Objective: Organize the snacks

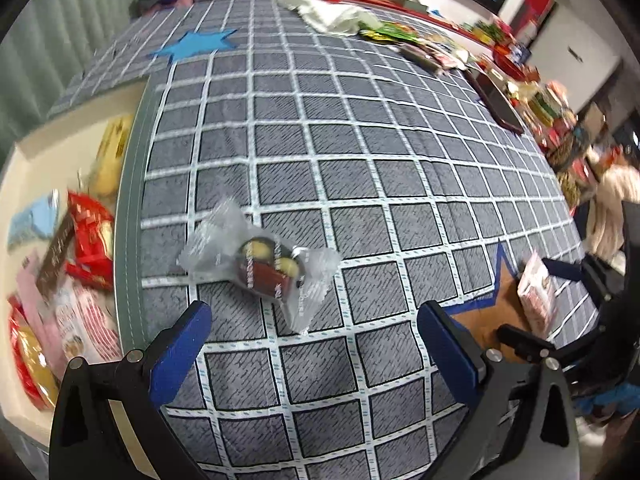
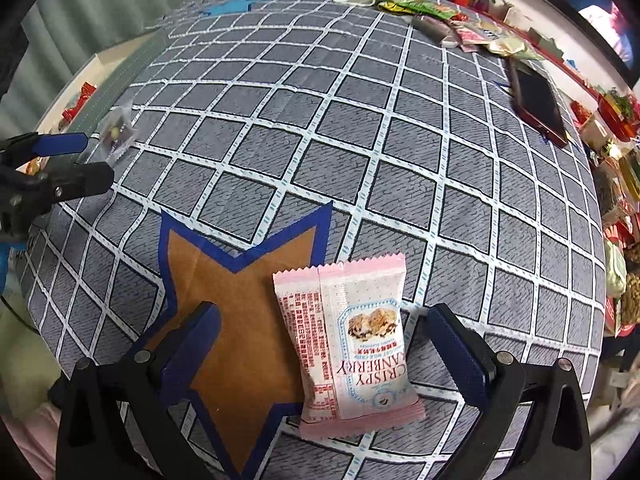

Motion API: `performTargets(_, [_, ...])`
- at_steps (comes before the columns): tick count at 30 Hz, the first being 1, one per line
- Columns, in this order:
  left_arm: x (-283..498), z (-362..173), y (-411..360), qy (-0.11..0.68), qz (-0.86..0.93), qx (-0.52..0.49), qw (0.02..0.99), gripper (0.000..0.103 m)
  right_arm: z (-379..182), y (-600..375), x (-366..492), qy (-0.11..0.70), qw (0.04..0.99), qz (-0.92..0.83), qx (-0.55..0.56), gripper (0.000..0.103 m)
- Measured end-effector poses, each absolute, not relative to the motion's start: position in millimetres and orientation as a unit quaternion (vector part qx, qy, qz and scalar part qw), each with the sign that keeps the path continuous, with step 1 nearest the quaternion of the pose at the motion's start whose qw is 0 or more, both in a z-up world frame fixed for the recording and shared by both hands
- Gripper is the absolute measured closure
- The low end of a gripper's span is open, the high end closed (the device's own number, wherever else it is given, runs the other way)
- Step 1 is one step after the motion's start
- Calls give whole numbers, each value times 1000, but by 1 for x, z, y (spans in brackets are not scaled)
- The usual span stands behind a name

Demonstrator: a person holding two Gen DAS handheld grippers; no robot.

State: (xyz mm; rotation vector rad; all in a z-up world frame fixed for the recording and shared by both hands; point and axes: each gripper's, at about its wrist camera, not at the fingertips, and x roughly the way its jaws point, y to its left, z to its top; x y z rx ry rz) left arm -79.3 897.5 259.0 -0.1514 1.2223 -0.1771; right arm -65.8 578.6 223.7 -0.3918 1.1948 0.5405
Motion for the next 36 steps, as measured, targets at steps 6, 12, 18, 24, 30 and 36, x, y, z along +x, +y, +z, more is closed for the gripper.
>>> performTargets(6, [-89, 255, 910, 590, -83, -115, 795, 0, 225, 579, -64, 539, 786, 249, -174, 0])
performTargets(12, [-77, 254, 899, 583, -89, -121, 799, 0, 222, 574, -72, 527, 795, 248, -167, 0])
performTargets(18, [-54, 252, 908, 584, -80, -139, 795, 0, 224, 574, -73, 522, 799, 248, -163, 0])
performTargets(24, [-52, 251, 917, 602, -42, -150, 783, 0, 224, 573, -76, 513, 806, 249, -160, 0])
performTargets(30, [-41, 244, 889, 605, -24, -80, 792, 0, 224, 573, -74, 504, 813, 246, -154, 0])
performTargets(36, [-46, 237, 870, 584, -17, -7, 811, 1, 224, 573, -75, 503, 814, 247, -153, 0])
